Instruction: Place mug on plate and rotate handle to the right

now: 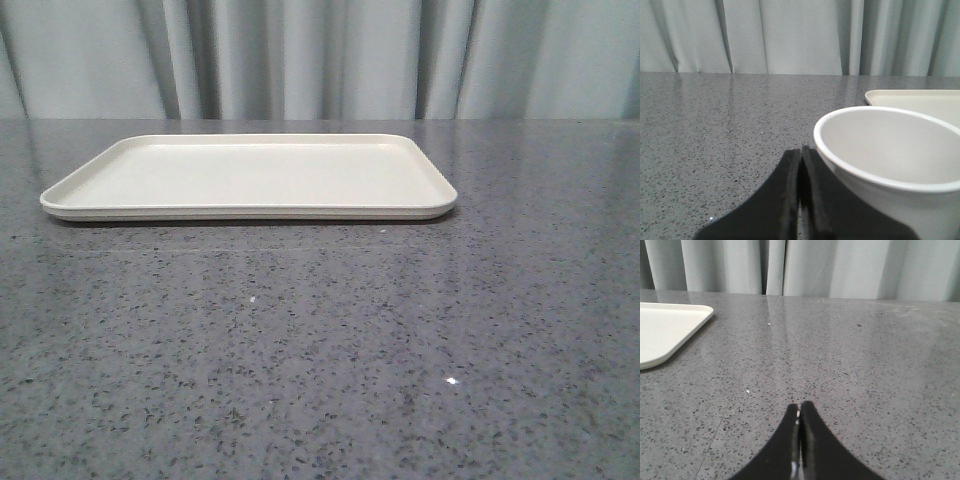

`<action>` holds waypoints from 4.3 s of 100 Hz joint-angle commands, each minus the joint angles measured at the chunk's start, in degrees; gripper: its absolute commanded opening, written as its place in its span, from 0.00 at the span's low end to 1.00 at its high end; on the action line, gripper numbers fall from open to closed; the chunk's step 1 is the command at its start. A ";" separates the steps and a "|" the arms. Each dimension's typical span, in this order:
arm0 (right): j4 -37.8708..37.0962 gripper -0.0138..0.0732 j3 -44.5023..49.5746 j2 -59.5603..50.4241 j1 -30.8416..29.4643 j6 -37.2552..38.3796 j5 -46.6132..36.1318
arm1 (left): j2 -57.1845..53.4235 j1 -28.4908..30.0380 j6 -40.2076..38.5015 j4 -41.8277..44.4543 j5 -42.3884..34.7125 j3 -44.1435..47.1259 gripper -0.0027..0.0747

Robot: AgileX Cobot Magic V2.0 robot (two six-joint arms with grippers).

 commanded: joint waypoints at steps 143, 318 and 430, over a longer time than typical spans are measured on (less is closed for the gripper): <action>0.05 0.08 -23.65 11.59 -0.33 0.34 8.42 | 14.41 -0.03 -0.28 -4.44 23.89 -33.93 0.01; 0.05 0.83 -48.03 33.87 -0.33 0.34 35.44 | 39.36 -0.03 4.31 -12.43 47.54 -50.57 0.81; 0.05 0.82 -48.03 33.87 -0.33 0.34 35.57 | 55.83 -0.03 3.24 -8.43 50.06 -50.79 0.01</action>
